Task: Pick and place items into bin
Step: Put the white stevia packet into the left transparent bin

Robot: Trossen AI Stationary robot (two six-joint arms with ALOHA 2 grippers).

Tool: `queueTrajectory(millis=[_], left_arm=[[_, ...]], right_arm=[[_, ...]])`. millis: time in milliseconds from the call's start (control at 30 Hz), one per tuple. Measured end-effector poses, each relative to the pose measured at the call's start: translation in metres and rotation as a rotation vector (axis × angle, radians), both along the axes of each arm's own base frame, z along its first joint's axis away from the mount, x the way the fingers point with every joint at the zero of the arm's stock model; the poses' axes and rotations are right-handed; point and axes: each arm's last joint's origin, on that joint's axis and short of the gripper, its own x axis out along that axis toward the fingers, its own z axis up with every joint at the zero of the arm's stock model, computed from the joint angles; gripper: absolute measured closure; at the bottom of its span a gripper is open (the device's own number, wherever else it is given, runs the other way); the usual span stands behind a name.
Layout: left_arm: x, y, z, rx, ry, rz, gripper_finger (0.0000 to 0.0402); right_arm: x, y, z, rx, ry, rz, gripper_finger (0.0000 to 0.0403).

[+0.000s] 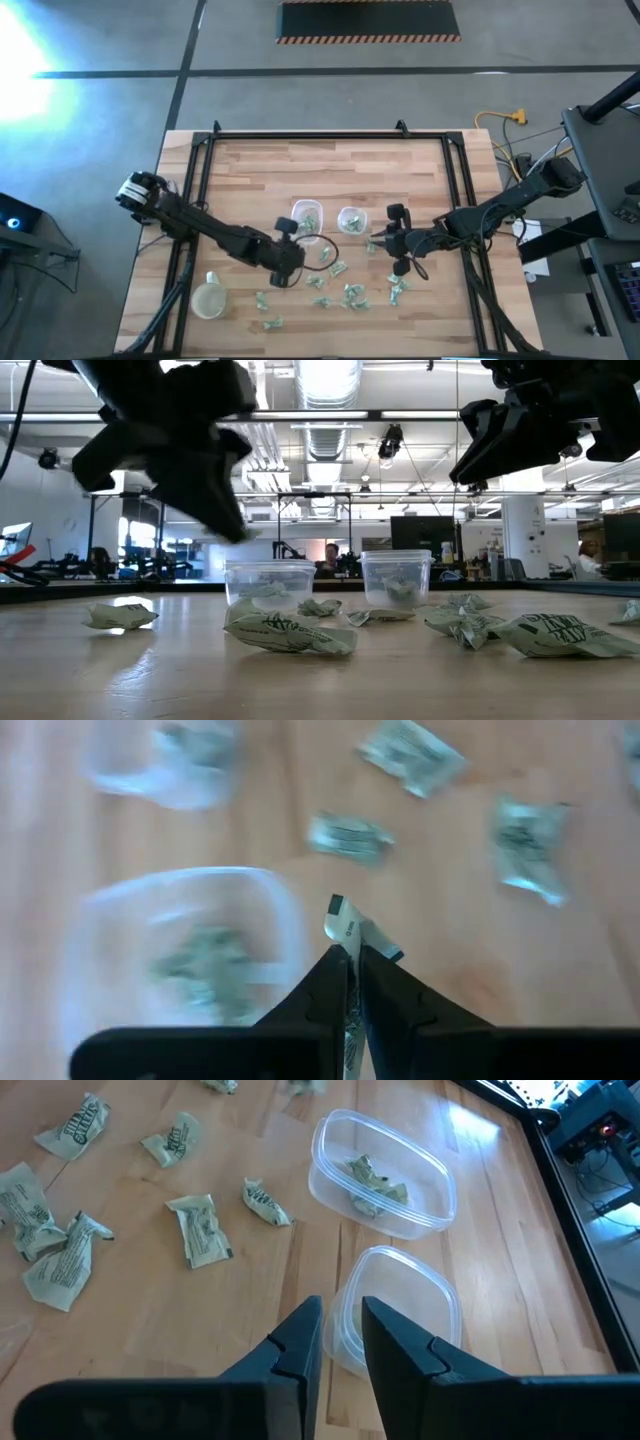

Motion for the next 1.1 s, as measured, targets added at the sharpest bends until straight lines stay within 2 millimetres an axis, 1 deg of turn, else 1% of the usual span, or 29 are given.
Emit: queueTrajectory(millis=[167, 267, 333, 533, 767, 933, 1000, 1100], left_arm=[[-0.004, 0.007, 0.015, 0.168, -0.087, 0.065, 0.0392], [-0.004, 0.012, 0.018, 0.26, -0.121, 0.132, 0.0392], [-0.003, 0.016, 0.016, 0.29, -0.118, 0.161, 0.0392], [0.001, 0.032, 0.011, 0.289, -0.126, 0.219, 0.0392], [0.009, 0.044, 0.014, 0.279, -0.178, 0.258, 0.0392], [0.009, 0.046, 0.013, 0.251, -0.171, 0.247, 0.0391], [0.012, 0.045, 0.01, 0.224, -0.168, 0.221, 0.0391], [0.016, 0.045, 0.004, 0.239, -0.145, 0.192, 0.0383]], right_arm=[[0.0, 0.0, 0.0, 0.0, -0.001, 0.0, 0.0341], [0.0, 0.0, 0.0, 0.0, -0.001, 0.0, 0.0343], [0.0, 0.0, 0.0, 0.0, -0.001, 0.0, 0.0344], [0.0, 0.0, 0.0, 0.001, -0.002, 0.0, 0.0342], [0.0, 0.0, 0.0, 0.001, -0.002, 0.0, 0.0343], [0.0, 0.0, 0.0, 0.001, -0.001, 0.0, 0.0342], [0.0, 0.0, 0.0, 0.0, -0.001, 0.0, 0.0344], [0.0, 0.0, 0.0, 0.0, 0.0, -0.001, 0.0346]])
